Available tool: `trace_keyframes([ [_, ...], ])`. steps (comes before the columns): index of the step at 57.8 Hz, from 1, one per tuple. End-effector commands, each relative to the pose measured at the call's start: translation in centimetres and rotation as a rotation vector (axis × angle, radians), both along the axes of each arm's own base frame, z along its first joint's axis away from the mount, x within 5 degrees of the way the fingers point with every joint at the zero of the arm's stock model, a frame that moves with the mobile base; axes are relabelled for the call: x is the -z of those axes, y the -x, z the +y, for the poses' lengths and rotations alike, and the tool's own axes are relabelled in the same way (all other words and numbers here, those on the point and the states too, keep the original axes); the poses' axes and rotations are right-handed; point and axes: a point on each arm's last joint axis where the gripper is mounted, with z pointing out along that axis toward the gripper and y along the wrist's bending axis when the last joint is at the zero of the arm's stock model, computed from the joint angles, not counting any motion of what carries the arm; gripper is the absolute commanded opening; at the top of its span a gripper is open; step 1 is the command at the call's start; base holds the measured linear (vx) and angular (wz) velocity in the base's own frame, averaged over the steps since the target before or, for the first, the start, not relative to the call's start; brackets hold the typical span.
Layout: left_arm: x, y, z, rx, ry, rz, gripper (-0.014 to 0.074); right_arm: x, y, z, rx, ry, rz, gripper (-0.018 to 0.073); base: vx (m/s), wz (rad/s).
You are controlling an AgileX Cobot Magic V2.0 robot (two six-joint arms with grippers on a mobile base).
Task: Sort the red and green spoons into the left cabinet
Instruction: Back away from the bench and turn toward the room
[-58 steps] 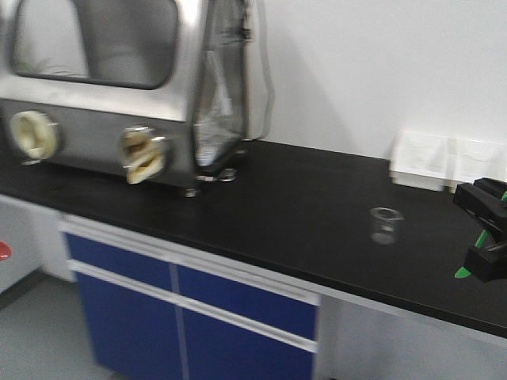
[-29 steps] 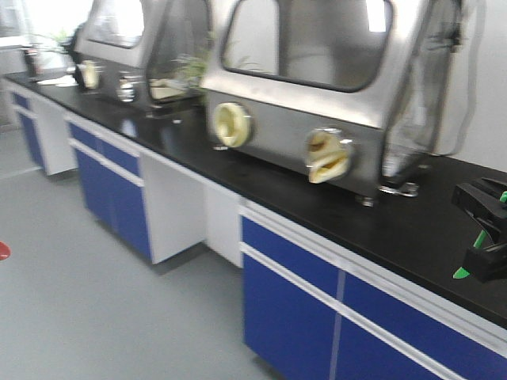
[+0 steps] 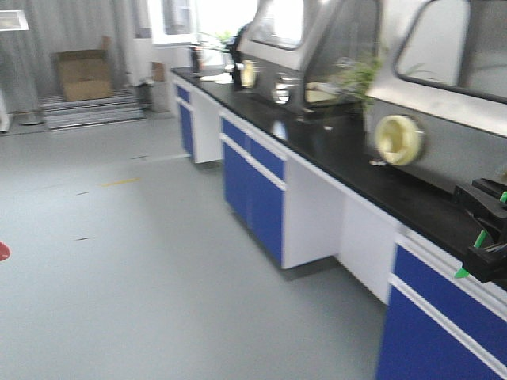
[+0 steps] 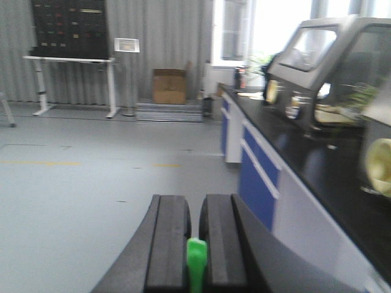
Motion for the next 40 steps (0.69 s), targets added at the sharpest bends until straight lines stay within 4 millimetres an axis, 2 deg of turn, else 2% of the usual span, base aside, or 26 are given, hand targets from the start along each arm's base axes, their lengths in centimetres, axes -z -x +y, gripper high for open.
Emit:
trace_keyframes([
  [1,-1.66,0.54,-0.13,0.029,0.032,-0.093,-0.0006,-1.60,0.52,0.14,-0.021,-0.026,-0.064,-0.0009,0.20,0.66],
  [23,-1.66,0.54,-0.13,0.029,0.032,-0.093,-0.0006,-1.60,0.52,0.14,-0.021,-0.026,-0.064,-0.0009,0.22,0.62],
  [40,-1.66,0.54,-0.13,0.029,0.032,-0.093,-0.0006,-1.60,0.52,0.14,-0.021,-0.026,-0.064,-0.0009,0.27,0.45],
])
